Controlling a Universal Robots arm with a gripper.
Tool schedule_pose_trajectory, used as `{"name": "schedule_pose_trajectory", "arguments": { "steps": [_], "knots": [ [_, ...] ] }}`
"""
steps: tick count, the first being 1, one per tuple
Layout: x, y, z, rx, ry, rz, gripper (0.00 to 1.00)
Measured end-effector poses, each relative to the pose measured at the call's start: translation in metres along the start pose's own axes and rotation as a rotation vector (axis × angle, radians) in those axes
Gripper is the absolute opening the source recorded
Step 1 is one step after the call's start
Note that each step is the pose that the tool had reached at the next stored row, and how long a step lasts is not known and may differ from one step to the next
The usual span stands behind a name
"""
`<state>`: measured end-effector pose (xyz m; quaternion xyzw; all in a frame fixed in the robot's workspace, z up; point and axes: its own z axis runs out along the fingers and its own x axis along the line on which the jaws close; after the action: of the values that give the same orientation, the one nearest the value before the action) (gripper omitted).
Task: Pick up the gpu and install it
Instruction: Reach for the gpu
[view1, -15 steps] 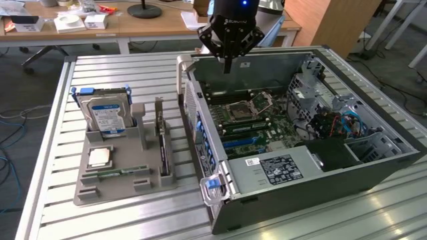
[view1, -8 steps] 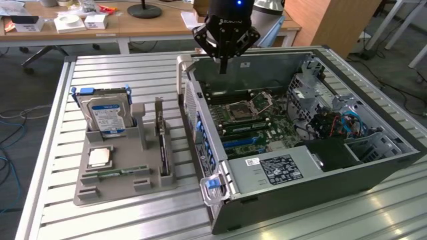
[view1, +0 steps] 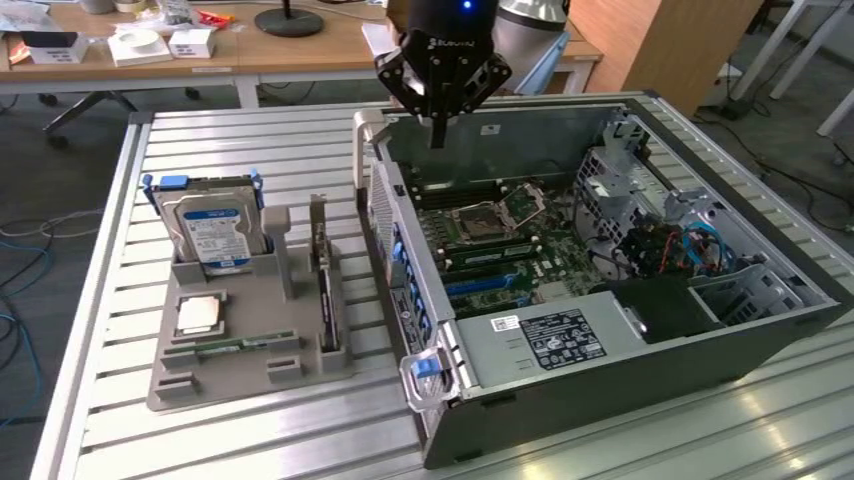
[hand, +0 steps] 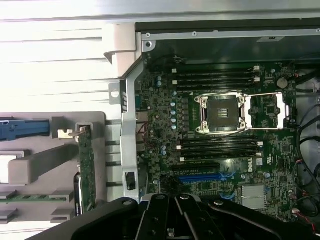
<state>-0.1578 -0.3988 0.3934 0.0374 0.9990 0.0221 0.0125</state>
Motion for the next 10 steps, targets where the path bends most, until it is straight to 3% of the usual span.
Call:
{"name": "schedule_pose_trajectory", "arguments": {
  "steps": [10],
  "knots": [
    [0.0102,-0.0008,-0.0003,0.0001,0.0001,0.000,0.10]
  ]
}}
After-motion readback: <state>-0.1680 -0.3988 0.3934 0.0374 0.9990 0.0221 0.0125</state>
